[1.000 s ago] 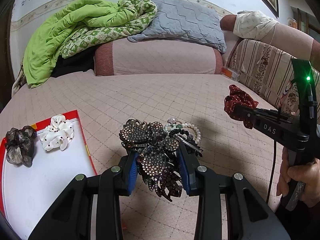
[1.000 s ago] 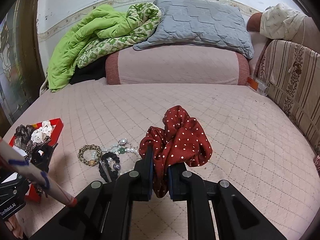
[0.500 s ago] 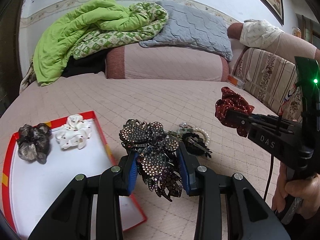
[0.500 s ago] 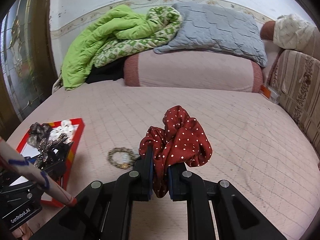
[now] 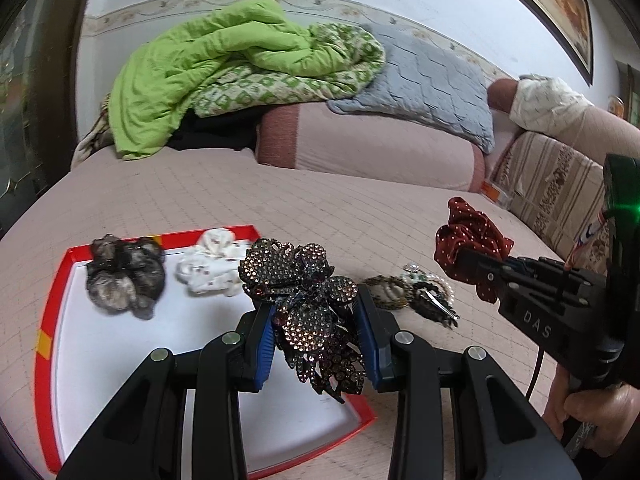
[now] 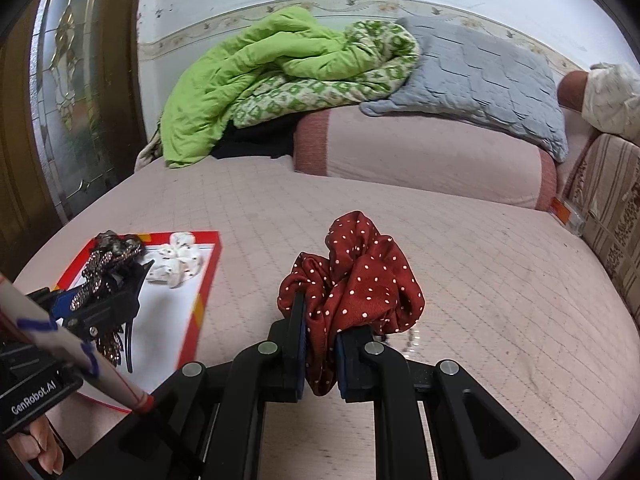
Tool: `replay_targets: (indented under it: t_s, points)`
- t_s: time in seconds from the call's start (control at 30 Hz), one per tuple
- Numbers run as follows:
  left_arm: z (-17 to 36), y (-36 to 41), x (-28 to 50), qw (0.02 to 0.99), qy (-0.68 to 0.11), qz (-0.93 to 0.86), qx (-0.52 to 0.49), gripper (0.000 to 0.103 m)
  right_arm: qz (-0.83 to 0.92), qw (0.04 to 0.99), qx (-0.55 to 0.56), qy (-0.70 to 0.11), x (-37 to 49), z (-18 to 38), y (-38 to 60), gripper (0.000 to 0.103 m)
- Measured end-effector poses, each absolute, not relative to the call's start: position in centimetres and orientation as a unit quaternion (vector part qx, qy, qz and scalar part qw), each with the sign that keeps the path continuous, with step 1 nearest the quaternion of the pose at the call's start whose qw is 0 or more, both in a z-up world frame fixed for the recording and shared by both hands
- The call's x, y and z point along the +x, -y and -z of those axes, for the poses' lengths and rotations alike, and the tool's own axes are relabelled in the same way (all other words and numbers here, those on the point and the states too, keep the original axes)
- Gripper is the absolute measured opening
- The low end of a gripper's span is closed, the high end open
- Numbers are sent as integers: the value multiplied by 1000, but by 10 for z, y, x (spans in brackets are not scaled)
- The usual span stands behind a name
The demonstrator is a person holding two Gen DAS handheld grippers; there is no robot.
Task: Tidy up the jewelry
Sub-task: 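Carry the flower clip and red scrunchie with both grippers toward the tray, then lower both held items into the tray and open both grippers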
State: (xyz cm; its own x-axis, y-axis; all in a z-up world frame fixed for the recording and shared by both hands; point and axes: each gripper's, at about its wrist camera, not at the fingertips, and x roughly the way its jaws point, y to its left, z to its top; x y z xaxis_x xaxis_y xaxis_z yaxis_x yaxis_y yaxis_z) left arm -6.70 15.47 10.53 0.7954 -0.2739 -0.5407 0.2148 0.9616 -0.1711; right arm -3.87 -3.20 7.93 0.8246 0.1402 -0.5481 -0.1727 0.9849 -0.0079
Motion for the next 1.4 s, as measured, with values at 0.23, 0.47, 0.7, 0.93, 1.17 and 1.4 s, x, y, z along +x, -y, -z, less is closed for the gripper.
replay_targets:
  t_s: [0.23,0.47,0.7,0.93,1.17,1.4]
  points:
    - [-107,-187,-71,948,-291,108,-73,35,-104,952,-49,-283,-39,-80,-1,13]
    - [-106,-216,-73,948,-292,87,-93,35,-116,950,-63,-283,-38,-80,-23,13]
    - [-105,-241,-73,948,-294,63,-106,35,-124,948,-71,-284,-36,-80,-34,13]
    - [-95,-291,-68,939,-313,7,-140,35,-144,943,-37,-297,-29,-81,-37,13]
    - [-80,-317,-63,928,-339,-31,-153,35,-198,928,-25,-313,-24,-77,-62,13]
    - [-72,-320,-52,923,-356,-42,-141,35,-266,896,-13,-356,-14,-60,-99,14]
